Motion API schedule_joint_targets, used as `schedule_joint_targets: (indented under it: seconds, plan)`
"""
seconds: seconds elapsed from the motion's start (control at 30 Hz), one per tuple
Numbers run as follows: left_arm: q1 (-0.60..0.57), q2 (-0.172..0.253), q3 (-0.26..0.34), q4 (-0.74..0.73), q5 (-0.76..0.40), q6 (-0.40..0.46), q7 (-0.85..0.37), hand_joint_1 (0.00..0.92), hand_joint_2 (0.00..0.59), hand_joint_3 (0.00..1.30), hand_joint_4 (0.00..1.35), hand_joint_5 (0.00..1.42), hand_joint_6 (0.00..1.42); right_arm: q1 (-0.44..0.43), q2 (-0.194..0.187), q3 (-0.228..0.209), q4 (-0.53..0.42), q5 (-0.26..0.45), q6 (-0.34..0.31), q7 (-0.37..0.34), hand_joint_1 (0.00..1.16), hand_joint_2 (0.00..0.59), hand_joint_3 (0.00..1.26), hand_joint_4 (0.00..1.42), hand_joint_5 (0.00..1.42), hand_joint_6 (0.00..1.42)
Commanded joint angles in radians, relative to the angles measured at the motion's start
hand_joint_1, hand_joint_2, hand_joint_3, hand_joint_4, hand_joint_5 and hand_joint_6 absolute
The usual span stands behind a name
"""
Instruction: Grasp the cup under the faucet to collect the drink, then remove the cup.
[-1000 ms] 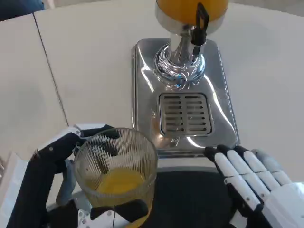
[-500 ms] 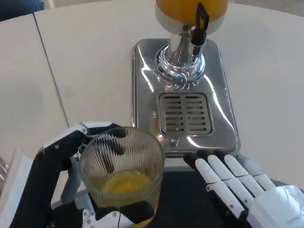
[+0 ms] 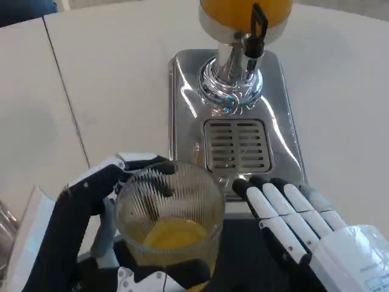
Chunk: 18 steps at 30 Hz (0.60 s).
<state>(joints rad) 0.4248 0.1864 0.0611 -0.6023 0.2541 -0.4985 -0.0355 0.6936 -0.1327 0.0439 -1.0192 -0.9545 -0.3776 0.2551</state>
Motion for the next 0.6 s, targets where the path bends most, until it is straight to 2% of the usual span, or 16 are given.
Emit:
schedule_joint_targets:
  seconds: [0.03, 0.3, 0.6]
  plan:
    - [0.009, -0.003, -0.009, -0.032, 0.012, -0.005, -0.01, 0.832, 0.0, 1.14, 1.23, 1.25, 1.42, -0.001, -0.014, -0.007, 0.015, 0.004, 0.002, 0.005, 0.17, 0.489, 0.0, 0.0, 0.0, 0.0]
    - [0.004, -0.015, -0.018, -0.037, 0.019, 0.008, -0.013, 0.832, 0.0, 1.14, 1.23, 1.25, 1.42, -0.021, -0.022, -0.013, 0.02, 0.013, 0.018, 0.015, 0.16, 0.489, 0.0, 0.0, 0.0, 0.0]
    - [0.007, -0.029, -0.02, -0.048, 0.034, 0.012, -0.004, 0.832, 0.0, 1.14, 1.23, 1.25, 1.42, -0.038, -0.02, 0.003, 0.015, 0.01, 0.041, 0.032, 0.16, 0.489, 0.0, 0.0, 0.0, 0.0]
